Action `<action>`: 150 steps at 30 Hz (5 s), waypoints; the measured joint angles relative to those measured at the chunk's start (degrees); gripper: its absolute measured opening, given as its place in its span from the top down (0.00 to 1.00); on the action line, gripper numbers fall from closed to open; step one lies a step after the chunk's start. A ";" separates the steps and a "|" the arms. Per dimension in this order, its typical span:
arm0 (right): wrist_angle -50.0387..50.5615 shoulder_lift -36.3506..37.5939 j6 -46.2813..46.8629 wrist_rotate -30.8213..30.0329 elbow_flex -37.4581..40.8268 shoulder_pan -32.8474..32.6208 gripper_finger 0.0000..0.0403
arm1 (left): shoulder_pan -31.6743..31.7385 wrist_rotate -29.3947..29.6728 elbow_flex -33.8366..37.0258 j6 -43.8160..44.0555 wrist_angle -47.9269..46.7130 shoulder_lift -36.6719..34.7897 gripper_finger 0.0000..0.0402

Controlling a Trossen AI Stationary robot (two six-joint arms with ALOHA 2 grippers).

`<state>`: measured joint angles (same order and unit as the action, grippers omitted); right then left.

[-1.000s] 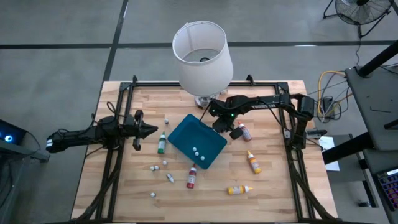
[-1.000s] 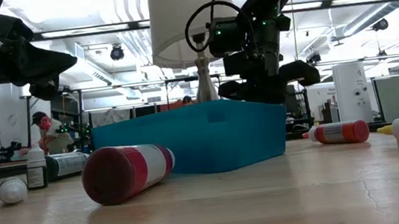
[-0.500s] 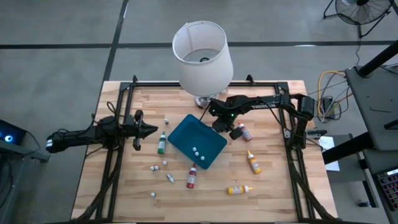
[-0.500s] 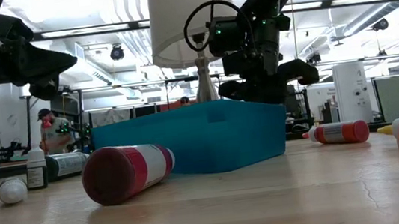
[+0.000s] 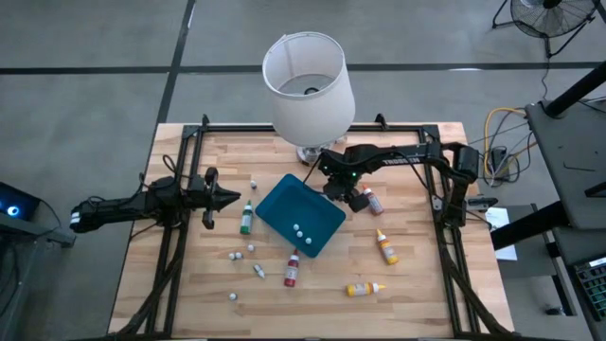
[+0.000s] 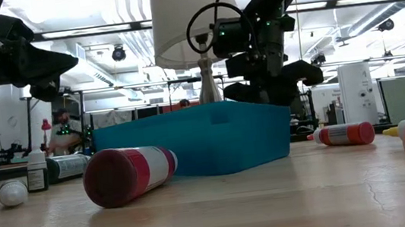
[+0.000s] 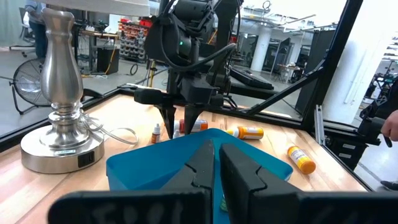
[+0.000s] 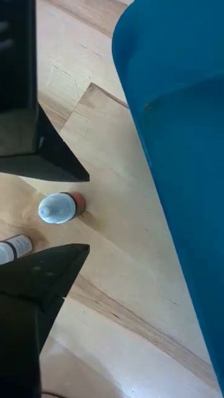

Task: Pick & Place food coloring
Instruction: Put the small red food coloring bottle into the blue container

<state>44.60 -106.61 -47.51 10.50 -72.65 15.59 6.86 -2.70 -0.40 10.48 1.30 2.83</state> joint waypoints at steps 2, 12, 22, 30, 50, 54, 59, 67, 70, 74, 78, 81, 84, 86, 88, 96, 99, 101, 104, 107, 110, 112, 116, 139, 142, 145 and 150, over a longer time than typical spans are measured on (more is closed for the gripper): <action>0.16 0.00 -0.02 0.00 0.16 0.11 0.59 | 0.00 0.00 0.00 0.00 0.00 0.00 1.00; 0.20 -0.03 -0.02 -0.13 1.55 0.55 0.61 | -0.01 0.00 0.00 0.00 0.00 0.00 1.00; 0.20 -0.07 -0.36 -0.11 1.79 0.74 0.62 | 0.01 0.00 0.00 0.00 0.00 0.02 1.00; 0.23 -0.13 -0.44 -0.09 2.02 0.74 0.65 | -0.01 0.00 0.00 0.00 -0.02 0.00 1.00; -0.02 -0.13 -0.63 0.02 2.02 0.74 0.88 | -0.01 0.00 0.00 0.01 0.00 0.01 1.00; 0.70 0.00 -0.44 -0.44 1.80 0.72 0.87 | 0.00 0.00 0.00 0.00 0.00 0.00 1.00; 4.11 0.79 -0.04 -1.53 -0.50 0.72 0.88 | -0.01 0.00 0.00 0.00 0.00 0.00 1.00; 7.49 4.22 1.07 -1.66 -3.02 0.67 0.88 | 0.00 0.00 0.00 0.00 0.00 0.01 1.00; 8.82 5.43 1.98 -1.66 -4.05 0.03 0.88 | 0.00 0.00 -0.01 0.00 0.00 0.01 1.00; 9.44 6.87 3.31 -1.64 -4.85 -1.02 0.88 | -0.01 0.00 0.00 0.00 0.02 0.02 1.00; 9.55 7.20 5.16 -1.64 -6.07 -2.68 0.88 | 0.02 0.00 0.00 0.00 0.03 0.01 1.00; 9.53 7.23 5.55 -1.62 -7.33 -4.33 0.88 | 0.00 0.00 0.00 0.01 0.04 0.02 1.00; 9.60 7.23 5.84 -1.62 -9.01 -5.93 0.88 | 0.00 0.00 0.00 0.00 0.05 0.01 1.00; 9.57 7.23 6.40 -1.62 -10.26 -7.00 0.87 | 0.00 0.00 0.00 0.01 0.07 0.00 1.00; 9.51 7.23 7.03 -1.62 -11.41 -8.06 0.87 | -0.01 0.00 0.00 0.00 0.07 0.02 1.00; 9.74 5.56 10.72 -1.52 -14.64 -11.37 0.87 | -0.01 0.00 0.00 0.02 0.09 0.02 1.00; 9.87 4.48 11.73 -1.53 -16.28 -12.55 0.87 | 0.00 0.00 0.00 0.01 0.09 0.01 1.00; 10.30 3.81 12.27 -1.49 -17.24 -13.36 0.87 | 0.01 0.00 0.00 0.01 0.09 0.02 1.00; 10.52 2.70 12.93 -1.51 -17.79 -14.63 0.87 | 0.02 0.00 0.00 0.00 0.09 0.02 1.00; 10.54 2.06 13.06 -1.51 -17.80 -15.83 0.87 | -0.01 0.00 0.00 0.01 0.09 0.02 1.00; 10.54 1.24 13.33 -1.51 -17.76 -16.98 0.87 | 0.00 0.00 0.00 0.01 0.09 0.02 1.00; 10.49 0.61 13.35 -1.50 -17.75 -17.69 0.87 | 0.00 0.00 0.00 0.00 0.09 0.01 1.00; 9.80 -0.72 13.46 -1.49 -17.72 -18.70 0.87 | 0.00 0.00 0.00 0.00 0.09 0.02 1.00; 3.93 -8.03 13.05 -1.55 -17.98 -21.00 0.87 | 0.00 0.00 0.00 0.00 0.09 0.02 1.00; 3.96 -8.73 13.06 -1.56 -17.92 -20.99 0.87 | -0.01 0.00 0.00 0.02 0.09 0.02 1.00; 3.57 -9.30 13.03 -1.57 -17.87 -20.98 0.87 | 0.00 0.00 0.00 0.00 0.09 0.02 1.00; 2.67 -10.46 13.03 -1.53 -17.89 -20.98 0.87 | 0.02 0.00 0.00 0.02 0.09 0.02 1.00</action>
<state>47.27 -117.07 -34.48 8.97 -90.54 -5.39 6.87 -2.70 -0.40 10.50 1.39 2.85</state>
